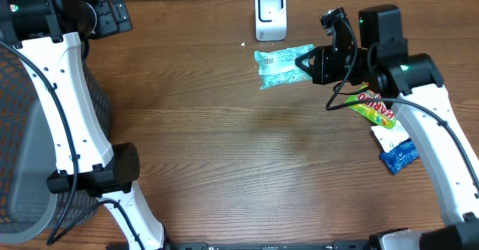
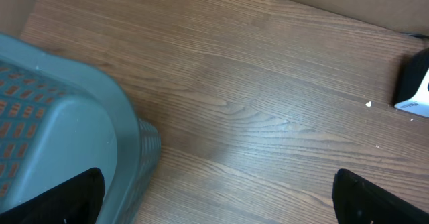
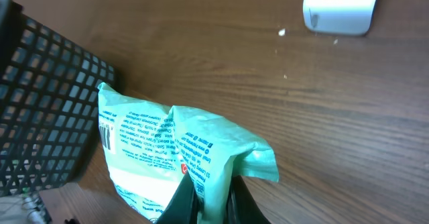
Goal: Scan the item barcode
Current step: 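Lift the teal pack up to the scanner window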
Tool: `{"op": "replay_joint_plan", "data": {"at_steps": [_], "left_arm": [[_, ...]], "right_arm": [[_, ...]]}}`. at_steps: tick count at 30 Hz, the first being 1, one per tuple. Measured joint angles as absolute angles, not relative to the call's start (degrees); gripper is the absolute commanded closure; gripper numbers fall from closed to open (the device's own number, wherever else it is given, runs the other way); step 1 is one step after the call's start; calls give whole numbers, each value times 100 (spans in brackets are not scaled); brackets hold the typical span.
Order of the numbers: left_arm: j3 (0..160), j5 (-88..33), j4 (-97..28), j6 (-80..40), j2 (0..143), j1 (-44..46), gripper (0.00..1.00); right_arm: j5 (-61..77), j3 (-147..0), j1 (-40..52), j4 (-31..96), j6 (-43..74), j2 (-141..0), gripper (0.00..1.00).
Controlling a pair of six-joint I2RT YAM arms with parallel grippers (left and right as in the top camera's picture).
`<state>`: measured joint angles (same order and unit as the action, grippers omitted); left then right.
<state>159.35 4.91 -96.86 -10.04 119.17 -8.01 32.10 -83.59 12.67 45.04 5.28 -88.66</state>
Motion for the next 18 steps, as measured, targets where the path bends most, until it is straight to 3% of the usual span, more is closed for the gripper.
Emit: {"op": "replay_joint_plan", "data": {"at_steps": [7, 18], "left_arm": [[15935, 491, -9686, -1002, 11917, -801, 0], [15935, 491, -9686, -1002, 11917, -801, 0]], "right_arm": [[2956, -8359, 1284, 4488, 639, -8641, 96], [-1116, -8357, 2314, 3828, 2093, -8641, 96]]}}
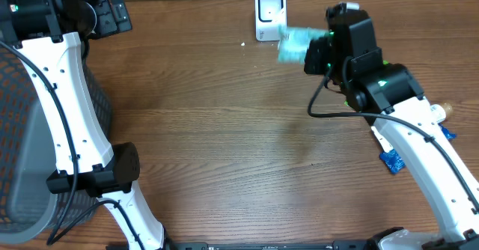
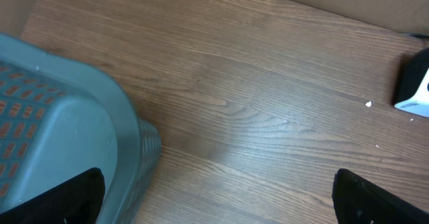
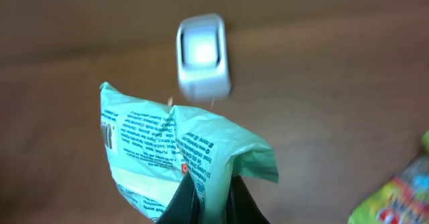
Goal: Scan the item barcode
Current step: 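Lift the teal pack up to the scanner window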
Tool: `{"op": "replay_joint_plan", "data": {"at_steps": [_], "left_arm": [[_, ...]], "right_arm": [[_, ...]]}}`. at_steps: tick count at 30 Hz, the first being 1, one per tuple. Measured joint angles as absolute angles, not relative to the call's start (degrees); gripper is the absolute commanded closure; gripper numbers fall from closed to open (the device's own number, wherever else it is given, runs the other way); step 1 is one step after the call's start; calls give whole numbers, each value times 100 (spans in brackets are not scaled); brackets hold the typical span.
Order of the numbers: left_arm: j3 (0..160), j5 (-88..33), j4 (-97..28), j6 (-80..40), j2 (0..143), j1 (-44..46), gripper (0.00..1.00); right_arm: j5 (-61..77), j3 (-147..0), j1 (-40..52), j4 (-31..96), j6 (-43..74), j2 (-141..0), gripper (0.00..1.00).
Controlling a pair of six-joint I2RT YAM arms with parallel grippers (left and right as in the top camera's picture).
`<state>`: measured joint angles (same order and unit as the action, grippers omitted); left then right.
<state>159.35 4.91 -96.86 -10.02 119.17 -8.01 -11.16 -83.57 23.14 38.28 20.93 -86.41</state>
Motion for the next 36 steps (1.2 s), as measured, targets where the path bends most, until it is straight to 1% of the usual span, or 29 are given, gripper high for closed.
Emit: {"op": "replay_joint_plan", "data": {"at_steps": [4, 9, 12, 14, 16, 22, 25, 27, 31, 36], "left_arm": [[15935, 489, -9686, -1004, 11917, -801, 0], [15935, 491, -9688, -1002, 11917, -801, 0], [15935, 491, -9684, -1004, 11917, -801, 0], [15935, 491, -9686, -1004, 11917, -801, 1], [15935, 489, -9688, -1004, 11917, -801, 0], [15935, 491, -9684, -1002, 11917, -801, 0], [15935, 491, -9686, -1002, 11917, -801, 0], [15935, 491, -9686, -1002, 11917, -801, 0], [15935, 489, -9686, -1004, 11917, -801, 0], [15935, 489, -9684, -1002, 11917, -801, 0]], "right_arm": [[-2237, -8357, 2482, 2484, 1778, -8652, 96], [-2915, -8368, 2598, 851, 469, -8925, 96], [-3035, -8396, 2598, 530, -655, -9356, 96], [-3065, -8396, 2602, 401, -1747, -9854, 96], [-3138, -8390, 2609, 117, -2521, -10215, 96], [-3551, -8379, 2738, -1568, -4460, -11089, 96], [-3581, -8379, 2792, -2145, -5236, -11279, 96], [-3592, -8381, 2829, -2613, -5983, -11507, 96], [-3553, -8379, 2849, -3363, -6820, -12011, 96], [-3282, -8379, 2849, -3496, -7402, -12508, 96]]}}
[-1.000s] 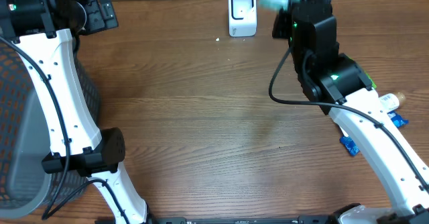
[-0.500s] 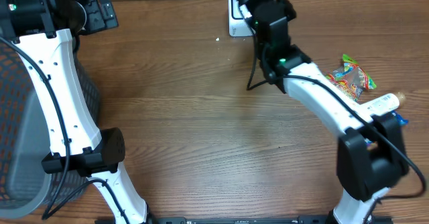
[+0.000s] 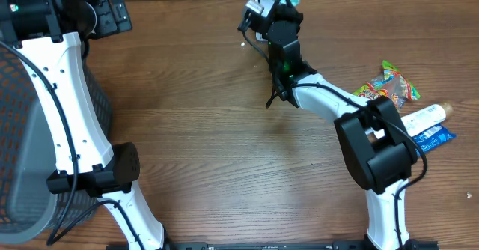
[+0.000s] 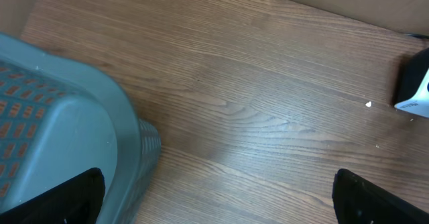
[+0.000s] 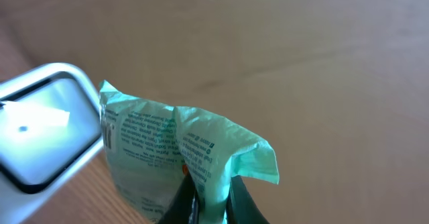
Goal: Scan the item barcode
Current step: 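Lift the teal pack up to the scanner window, then hold the teal pack in front of the scanner window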
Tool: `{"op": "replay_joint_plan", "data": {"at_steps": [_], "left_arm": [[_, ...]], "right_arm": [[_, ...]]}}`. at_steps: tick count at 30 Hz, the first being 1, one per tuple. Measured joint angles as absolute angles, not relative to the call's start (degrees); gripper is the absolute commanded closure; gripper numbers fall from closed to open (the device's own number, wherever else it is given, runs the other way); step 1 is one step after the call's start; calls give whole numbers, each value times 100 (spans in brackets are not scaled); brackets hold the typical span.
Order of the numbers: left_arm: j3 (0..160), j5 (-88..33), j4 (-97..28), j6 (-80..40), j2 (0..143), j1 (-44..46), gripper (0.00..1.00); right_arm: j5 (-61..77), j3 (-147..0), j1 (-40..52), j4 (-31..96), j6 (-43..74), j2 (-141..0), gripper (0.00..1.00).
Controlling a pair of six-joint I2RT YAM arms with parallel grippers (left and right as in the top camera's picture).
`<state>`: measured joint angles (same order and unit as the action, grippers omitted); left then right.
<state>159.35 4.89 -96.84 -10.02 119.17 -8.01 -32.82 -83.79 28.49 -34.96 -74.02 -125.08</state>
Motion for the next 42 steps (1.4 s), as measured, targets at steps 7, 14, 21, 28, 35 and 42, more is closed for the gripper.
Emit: {"op": "replay_joint_plan", "data": {"at_steps": [7, 14, 21, 28, 35, 42], "left_arm": [[15935, 491, -9686, -1002, 11917, -801, 0], [15935, 491, -9684, -1004, 11917, -801, 0], [15935, 491, -9686, -1004, 11917, -801, 0], [15935, 491, -9686, -1002, 11917, -801, 1], [15935, 489, -9686, -1002, 11917, -801, 0], [15935, 491, -9686, -1004, 11917, -801, 0]], "right_arm": [[-2759, -8379, 2823, -3898, -7627, -12632, 96], [-2569, -8379, 2655, -4158, -7791, -12844, 96], [-2477, -8379, 2571, -4346, -8353, -13107, 96], [-2416, -8379, 2563, -4431, -8552, -13170, 96], [-2414, -8379, 2563, -4453, -8576, -13170, 96], [-2397, -8379, 2563, -4453, -8576, -13170, 96]]}}
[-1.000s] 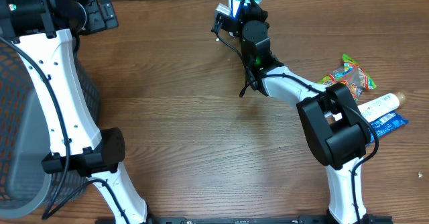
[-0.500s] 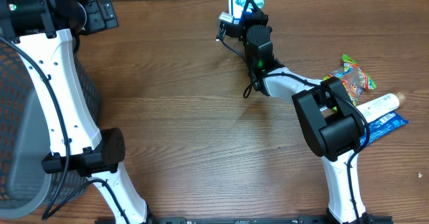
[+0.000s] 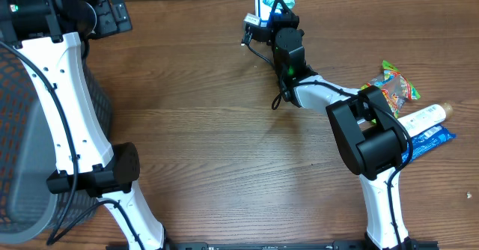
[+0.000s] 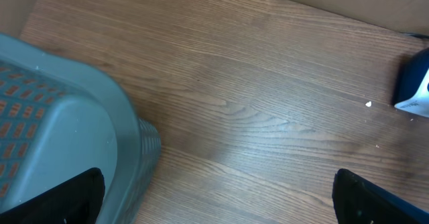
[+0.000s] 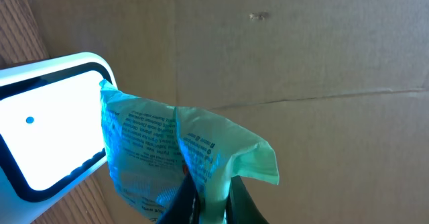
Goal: Scan the item barcode
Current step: 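Hold the teal pack in front of the scanner window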
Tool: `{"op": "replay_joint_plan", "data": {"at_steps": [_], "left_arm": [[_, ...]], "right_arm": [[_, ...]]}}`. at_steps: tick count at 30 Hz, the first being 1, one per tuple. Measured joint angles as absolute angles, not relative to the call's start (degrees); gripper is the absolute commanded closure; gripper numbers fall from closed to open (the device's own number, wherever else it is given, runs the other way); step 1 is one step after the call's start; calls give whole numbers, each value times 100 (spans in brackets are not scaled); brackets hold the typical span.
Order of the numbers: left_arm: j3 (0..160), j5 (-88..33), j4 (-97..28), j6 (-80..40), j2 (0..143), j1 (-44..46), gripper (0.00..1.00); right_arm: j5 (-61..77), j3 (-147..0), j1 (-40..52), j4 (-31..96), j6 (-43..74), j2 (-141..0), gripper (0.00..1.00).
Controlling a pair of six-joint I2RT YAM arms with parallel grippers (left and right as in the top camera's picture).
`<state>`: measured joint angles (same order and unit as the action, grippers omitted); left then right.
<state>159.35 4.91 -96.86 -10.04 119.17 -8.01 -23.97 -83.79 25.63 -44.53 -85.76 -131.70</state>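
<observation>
My right gripper (image 5: 209, 198) is shut on the end seam of a mint-green printed packet (image 5: 167, 150), held up right in front of the white barcode scanner (image 5: 47, 123), whose window glows bright. Overhead, the right gripper (image 3: 278, 9) and the packet are at the scanner (image 3: 263, 1) at the table's back edge. The printed face is tinted blue by the scanner's light. My left gripper (image 4: 218, 200) hangs open over bare wood at the far left, nothing between its fingers (image 4: 74, 196).
A grey mesh basket (image 3: 30, 175) stands at the left edge, also low left in the left wrist view as the basket (image 4: 60, 130). Several other snack packets (image 3: 400, 108) lie at the right. A cardboard wall (image 5: 301, 63) rises behind the scanner.
My right gripper has turned the packet closer against the scanner. The scanner's window now glows bright white and casts blue light on the packet. The left arm has not moved.
My right gripper held the green packet over the table right of the scanner. Then it was nearer the scanner, then up at the back edge beside the scanner's window. Now the packet faces the lit window. The left gripper stayed open by the basket throughout.
</observation>
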Motion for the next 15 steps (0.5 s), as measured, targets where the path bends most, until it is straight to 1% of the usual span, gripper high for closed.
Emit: {"op": "replay_joint_plan", "data": {"at_steps": [15], "left_arm": [[15935, 491, -9686, -1002, 11917, -801, 0]], "right_arm": [[-2294, -8379, 2475, -4456, -8576, -13170, 96]]}}
